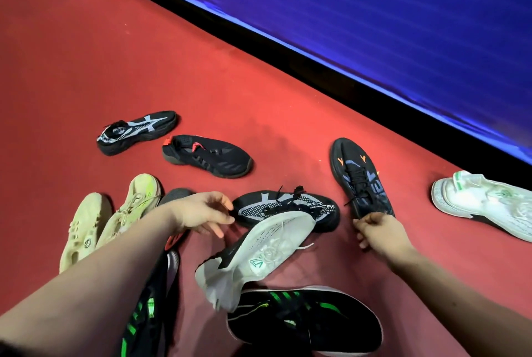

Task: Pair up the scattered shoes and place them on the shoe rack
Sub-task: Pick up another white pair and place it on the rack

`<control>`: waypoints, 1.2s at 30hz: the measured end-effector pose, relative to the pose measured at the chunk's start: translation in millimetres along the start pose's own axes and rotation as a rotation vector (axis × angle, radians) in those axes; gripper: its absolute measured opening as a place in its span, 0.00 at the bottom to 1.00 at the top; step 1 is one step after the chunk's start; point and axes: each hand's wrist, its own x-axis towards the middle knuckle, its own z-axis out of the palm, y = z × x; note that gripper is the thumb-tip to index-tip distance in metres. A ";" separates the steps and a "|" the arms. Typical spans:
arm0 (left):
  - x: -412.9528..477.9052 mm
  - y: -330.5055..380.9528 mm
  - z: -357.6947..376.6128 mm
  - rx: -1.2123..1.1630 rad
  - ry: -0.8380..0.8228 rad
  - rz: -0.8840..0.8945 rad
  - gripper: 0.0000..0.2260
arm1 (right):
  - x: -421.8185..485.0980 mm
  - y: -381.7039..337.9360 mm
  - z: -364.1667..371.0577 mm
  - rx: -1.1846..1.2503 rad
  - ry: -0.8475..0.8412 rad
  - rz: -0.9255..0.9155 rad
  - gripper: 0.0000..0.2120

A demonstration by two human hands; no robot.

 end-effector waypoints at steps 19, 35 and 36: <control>44.2 135.5 154.6 0.164 0.006 0.409 0.04 | 19.2 39.7 -112.7 0.037 0.499 0.112 0.12; 44.8 115.8 163.3 0.324 -0.046 0.352 0.04 | 47.0 38.5 -138.2 -0.005 0.339 -0.010 0.14; 45.3 114.6 162.7 0.324 -0.045 0.342 0.04 | 43.2 42.4 -137.4 -0.001 0.385 -0.017 0.17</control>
